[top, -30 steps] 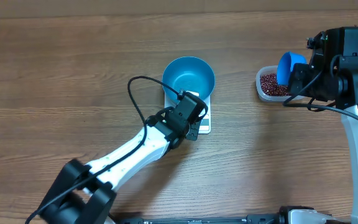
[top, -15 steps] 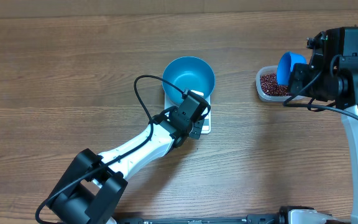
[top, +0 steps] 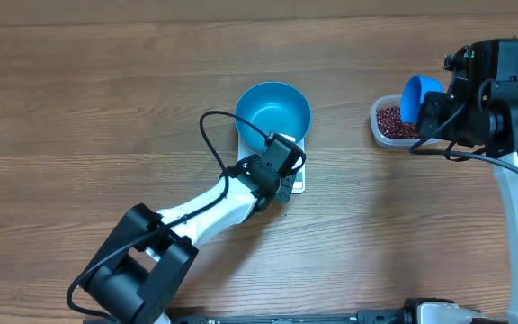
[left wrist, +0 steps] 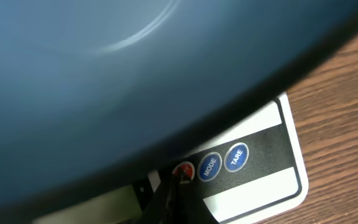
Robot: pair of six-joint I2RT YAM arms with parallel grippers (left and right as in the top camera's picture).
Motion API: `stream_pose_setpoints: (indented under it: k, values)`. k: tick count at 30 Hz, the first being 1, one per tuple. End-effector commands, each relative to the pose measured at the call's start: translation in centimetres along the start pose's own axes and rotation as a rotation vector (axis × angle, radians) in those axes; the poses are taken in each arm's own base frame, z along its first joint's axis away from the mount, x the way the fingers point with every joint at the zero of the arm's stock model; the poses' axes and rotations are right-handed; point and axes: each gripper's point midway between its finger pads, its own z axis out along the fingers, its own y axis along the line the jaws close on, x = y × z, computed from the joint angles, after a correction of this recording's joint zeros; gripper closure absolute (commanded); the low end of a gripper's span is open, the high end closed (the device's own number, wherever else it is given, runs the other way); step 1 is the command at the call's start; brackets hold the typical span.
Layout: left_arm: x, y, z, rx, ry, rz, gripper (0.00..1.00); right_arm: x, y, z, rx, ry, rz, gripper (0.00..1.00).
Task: Scoop item into bowl and weigh 150g on scale
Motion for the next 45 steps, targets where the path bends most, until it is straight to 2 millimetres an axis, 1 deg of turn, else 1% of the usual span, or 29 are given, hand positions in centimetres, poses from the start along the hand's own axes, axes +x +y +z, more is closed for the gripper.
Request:
stream_pose_setpoints:
  k: [1, 8, 28, 35, 45]
  values:
    - [0.6, -0.3, 0.5, 0.006, 0.016, 0.034, 0.95, -0.7, 0.1, -1.0, -0.006, -0.038, 0.006, 0.96]
    - [0.2, -0.4, 0.5, 0.012, -0.001, 0.046, 0.95, -0.7, 0.1, -1.0, -0.006, -0.037, 0.006, 0.96]
    - [0.1, -0.5, 0.8, 0.015, -0.01, 0.044, 0.96, -0.8, 0.1, -1.0, -0.007, -0.041, 0.006, 0.96]
    - [0.5, -0.4, 1.5, 0.009, 0.006, 0.047, 0.96, -0.8, 0.4, -1.0, -0.025, -0.04, 0.005, 0.96]
    - [1.0, -0.2, 1.8, 0.0, 0.025, 0.048, 0.96, -0.8, 0.5, -1.0, -0.03, -0.04, 0.005, 0.96]
